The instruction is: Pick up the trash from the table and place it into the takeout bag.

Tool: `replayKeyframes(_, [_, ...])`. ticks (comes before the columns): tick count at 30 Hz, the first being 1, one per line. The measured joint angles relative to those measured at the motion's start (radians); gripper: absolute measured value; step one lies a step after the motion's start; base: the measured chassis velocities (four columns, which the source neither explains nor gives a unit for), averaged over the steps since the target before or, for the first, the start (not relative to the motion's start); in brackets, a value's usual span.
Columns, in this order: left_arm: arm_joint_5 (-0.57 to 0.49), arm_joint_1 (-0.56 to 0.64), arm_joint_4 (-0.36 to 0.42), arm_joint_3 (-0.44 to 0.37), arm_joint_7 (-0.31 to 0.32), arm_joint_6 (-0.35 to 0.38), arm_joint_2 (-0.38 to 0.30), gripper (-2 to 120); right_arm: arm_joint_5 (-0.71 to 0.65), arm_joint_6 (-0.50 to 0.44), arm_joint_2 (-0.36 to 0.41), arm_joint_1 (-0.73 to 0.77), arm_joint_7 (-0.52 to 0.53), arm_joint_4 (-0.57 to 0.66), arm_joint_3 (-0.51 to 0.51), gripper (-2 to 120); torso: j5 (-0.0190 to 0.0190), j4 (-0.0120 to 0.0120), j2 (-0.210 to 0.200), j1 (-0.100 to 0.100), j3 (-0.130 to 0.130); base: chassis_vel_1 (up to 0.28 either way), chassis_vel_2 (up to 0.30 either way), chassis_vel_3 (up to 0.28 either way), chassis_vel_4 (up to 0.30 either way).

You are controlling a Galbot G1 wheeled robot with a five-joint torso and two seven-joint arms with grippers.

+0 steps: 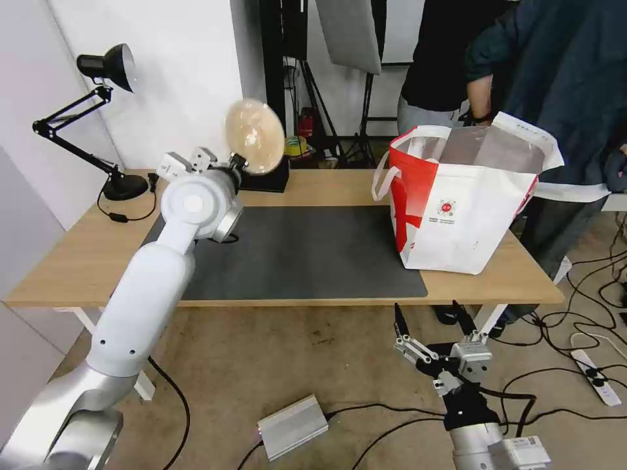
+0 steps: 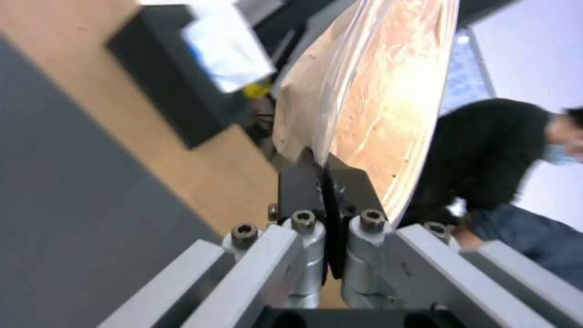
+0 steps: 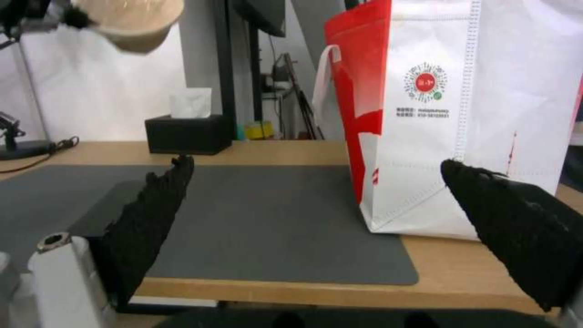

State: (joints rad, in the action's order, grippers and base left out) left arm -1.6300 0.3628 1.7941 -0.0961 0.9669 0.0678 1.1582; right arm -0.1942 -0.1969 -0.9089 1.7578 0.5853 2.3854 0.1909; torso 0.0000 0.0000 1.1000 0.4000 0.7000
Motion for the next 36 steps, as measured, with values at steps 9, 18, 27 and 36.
replayKeyframes(9, [0.001,-0.097,-0.024,0.096,-0.066,-0.047,0.034,0,0.0,0.0,0.0,0.0,0.0,0.0,0.0,100,0.0001,-0.0001,0.0,0.0,0.0,0.0,0.0,0.0,0.0])
replayKeyframes(18, [0.006,-0.185,-0.089,0.192,-0.101,-0.074,0.083,0,0.0,0.0,0.0,0.0,0.0,0.0,0.0,100,0.0001,-0.0001,0.0,0.0,0.0,0.0,0.0,0.0,0.0])
replayKeyframes(27, [0.009,-0.245,-0.137,0.26,-0.131,-0.086,0.114,0,0.0,0.0,0.0,0.0,0.0,0.0,0.0,100,0.0001,-0.0001,0.0,0.0,0.0,0.0,0.0,0.0,0.0])
replayKeyframes(36, [0.009,-0.314,-0.209,0.33,-0.184,-0.093,0.163,0,0.0,0.0,0.0,0.0,0.0,0.0,0.0,100,0.0001,-0.0001,0.0,0.0,0.0,0.0,0.0,0.0,0.0])
